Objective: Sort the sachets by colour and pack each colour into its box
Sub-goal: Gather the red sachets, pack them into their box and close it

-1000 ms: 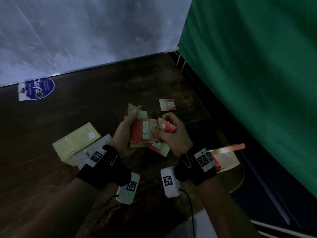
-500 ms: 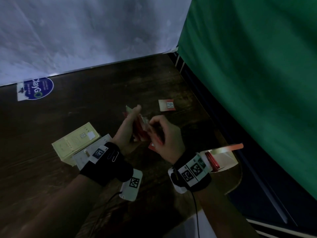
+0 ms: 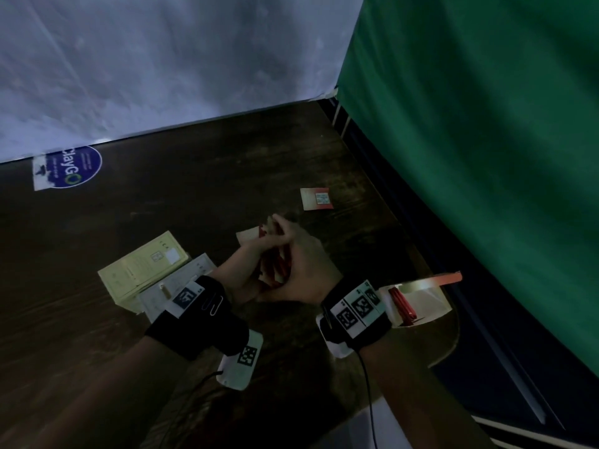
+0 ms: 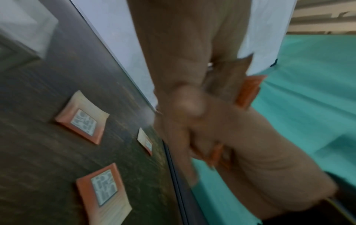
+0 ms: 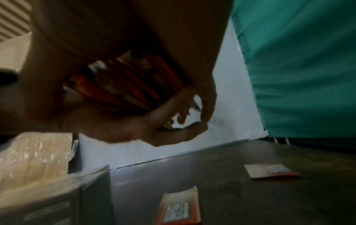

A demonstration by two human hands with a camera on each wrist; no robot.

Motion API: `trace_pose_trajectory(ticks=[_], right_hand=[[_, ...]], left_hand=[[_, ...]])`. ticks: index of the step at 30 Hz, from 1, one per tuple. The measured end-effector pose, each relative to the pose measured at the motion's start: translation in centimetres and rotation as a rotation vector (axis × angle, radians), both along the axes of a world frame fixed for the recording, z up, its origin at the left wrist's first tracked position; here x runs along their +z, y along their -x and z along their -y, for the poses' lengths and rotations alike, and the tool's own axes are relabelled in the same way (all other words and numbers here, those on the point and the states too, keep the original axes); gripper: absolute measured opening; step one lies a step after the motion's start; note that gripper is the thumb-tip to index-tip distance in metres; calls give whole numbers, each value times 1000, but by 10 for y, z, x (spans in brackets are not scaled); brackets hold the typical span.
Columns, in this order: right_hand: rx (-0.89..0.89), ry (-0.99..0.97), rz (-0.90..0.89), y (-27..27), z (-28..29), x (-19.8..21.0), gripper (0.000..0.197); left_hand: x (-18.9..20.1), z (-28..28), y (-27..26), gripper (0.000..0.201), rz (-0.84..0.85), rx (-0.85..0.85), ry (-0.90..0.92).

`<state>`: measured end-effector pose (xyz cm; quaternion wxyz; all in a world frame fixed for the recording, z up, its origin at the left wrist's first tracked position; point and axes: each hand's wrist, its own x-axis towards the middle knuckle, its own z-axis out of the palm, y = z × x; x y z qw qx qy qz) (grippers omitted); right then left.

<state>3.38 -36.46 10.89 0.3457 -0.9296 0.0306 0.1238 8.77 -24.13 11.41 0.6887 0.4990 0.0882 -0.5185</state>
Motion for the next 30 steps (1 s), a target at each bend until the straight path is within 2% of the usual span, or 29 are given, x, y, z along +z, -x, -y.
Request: trace_pose_trajectory(ticks=[2, 5, 9, 12, 15, 17, 19, 21, 23, 24, 25, 27, 28, 30], right_hand=[[-14, -65, 32, 1, 2, -4, 118], [-42, -165, 54, 4, 2, -11, 114], [4, -267, -107, 7, 11, -17, 137], [-8, -406, -209, 8, 18, -17, 134], [-12, -355, -228, 6, 12, -18, 139], [-13, -299, -222, 2, 7, -20, 147], [-16, -324, -222, 1, 9, -20, 150], [-15, -393, -225, 0, 19, -18, 140], [-76, -410, -216, 2, 33, -19, 112], [-151, -392, -212, 2, 40, -23, 94], [-246, -337, -205, 3, 45, -32, 75], [-412, -58, -222, 3, 50, -54, 49], [-440, 98, -263, 3, 50, -64, 47], [-409, 278, -360, 2, 44, -80, 62]], left_hand=[[-5, -3, 2, 46, 41, -50, 0], [-12, -7, 3, 67, -2, -78, 19], [-16, -11, 6, 39, -50, -22, -1], [-25, -14, 6, 33, -75, -12, 19], [-24, -11, 8, 39, -106, 22, -34], [-18, -6, 9, 29, -87, 8, -85], [-16, 0, 10, 21, -48, 6, -140], [-22, 0, 6, 31, 39, 82, -176], [-30, -5, 0, 52, 100, 201, -197], [-31, -8, -4, 53, 109, 251, -196], [-30, -11, -6, 48, 107, 297, -188], [-31, -17, -12, 40, 108, 336, -143], [-29, -17, -14, 42, 118, 320, -110], [-22, -16, -14, 57, 148, 269, -56]])
